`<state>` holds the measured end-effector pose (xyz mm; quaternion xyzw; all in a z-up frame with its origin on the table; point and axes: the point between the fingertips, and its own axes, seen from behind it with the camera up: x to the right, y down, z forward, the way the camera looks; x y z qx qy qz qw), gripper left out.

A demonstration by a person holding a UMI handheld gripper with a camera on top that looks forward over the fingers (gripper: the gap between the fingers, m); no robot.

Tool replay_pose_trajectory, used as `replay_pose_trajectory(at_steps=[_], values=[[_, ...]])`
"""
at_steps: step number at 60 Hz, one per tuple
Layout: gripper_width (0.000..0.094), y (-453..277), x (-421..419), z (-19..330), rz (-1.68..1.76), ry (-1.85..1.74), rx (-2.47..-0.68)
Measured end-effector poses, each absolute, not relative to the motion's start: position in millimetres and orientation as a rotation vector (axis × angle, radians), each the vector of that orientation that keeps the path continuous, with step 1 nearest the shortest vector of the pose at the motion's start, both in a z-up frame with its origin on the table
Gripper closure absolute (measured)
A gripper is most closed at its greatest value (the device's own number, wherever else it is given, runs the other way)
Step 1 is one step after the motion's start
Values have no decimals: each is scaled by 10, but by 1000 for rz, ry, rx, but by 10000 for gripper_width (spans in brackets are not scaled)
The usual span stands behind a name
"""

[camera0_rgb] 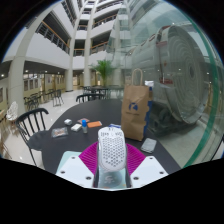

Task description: Arrange mouse

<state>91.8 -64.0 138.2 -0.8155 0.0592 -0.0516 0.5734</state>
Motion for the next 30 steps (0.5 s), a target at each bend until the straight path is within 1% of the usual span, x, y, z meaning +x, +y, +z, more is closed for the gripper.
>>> replay_pose_trajectory(at_steps=[3,8,9,11,16,18,19,20,21,22,28,29,30], values=[[581,-506,608,1159,-110,127,-1956],[581,-488,206,670,-72,128,-2040],[582,-573,104,555,-70,128,-2054],[582,-503,82,407,-60,120,-2097],[579,-594,-33,18,-77,99,-2176],[554,-617,-32,-122,-82,99,-2209],[532,-619,-31,-126,-90,96,-2202],[534,-587,-17,-91,-112,86,-2172],[494,-621,-1,-130,-131,72,-2186],[496,-631,10,-138,-146,58,-2194],[384,-717,-42,-125,-83,37,-2244],[359,-739,-75,-110,-54,31,-2248],[311,-732,-106,-98,-27,26,-2250]])
